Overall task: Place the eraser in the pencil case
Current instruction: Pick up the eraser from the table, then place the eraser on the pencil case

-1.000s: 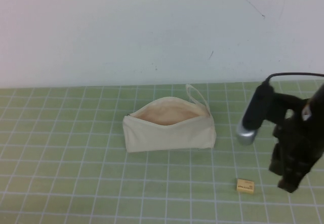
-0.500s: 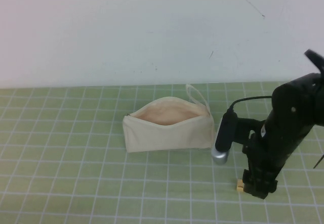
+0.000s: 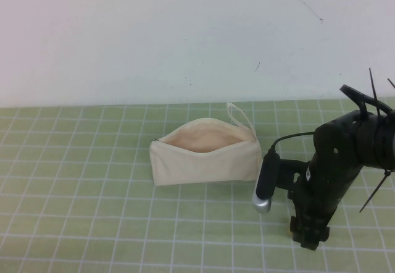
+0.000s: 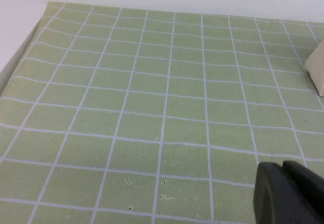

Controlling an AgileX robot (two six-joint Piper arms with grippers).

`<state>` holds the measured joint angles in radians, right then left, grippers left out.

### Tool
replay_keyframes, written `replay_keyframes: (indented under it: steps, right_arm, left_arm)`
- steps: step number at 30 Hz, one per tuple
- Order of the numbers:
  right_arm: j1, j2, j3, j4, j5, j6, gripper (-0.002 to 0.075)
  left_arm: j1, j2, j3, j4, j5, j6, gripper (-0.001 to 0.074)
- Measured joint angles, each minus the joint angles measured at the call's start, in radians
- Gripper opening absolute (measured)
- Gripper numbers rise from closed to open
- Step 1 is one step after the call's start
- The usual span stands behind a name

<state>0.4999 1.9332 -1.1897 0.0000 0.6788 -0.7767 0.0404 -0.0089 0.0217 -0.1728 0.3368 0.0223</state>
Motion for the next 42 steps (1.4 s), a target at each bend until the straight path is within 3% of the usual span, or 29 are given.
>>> replay_keyframes:
  steps: [7, 17, 32, 38, 42]
  right_arm:
    - [0.000, 0.002, 0.000, -0.021, -0.014, -0.001, 0.0339]
    - [0.000, 0.002, -0.002, -0.021, -0.028, -0.001, 0.0207]
    - [0.002, -0.117, -0.255, -0.006, 0.239, 0.095, 0.0206]
    - [0.002, -0.140, -0.372, 0.214, 0.212, 0.090, 0.0206]
    - [0.004, -0.118, -0.424, 0.372, 0.058, 0.066, 0.0206]
  left_arm:
    - [0.000, 0.000, 0.000, 0.000, 0.000, 0.000, -0.0004]
    - [0.000, 0.000, 0.000, 0.000, 0.000, 0.000, -0.0004]
    - [0.000, 0.000, 0.000, 0.000, 0.000, 0.000, -0.0004]
    - [0.000, 0.000, 0.000, 0.000, 0.000, 0.000, -0.0004]
    - [0.000, 0.000, 0.000, 0.000, 0.000, 0.000, -0.0004]
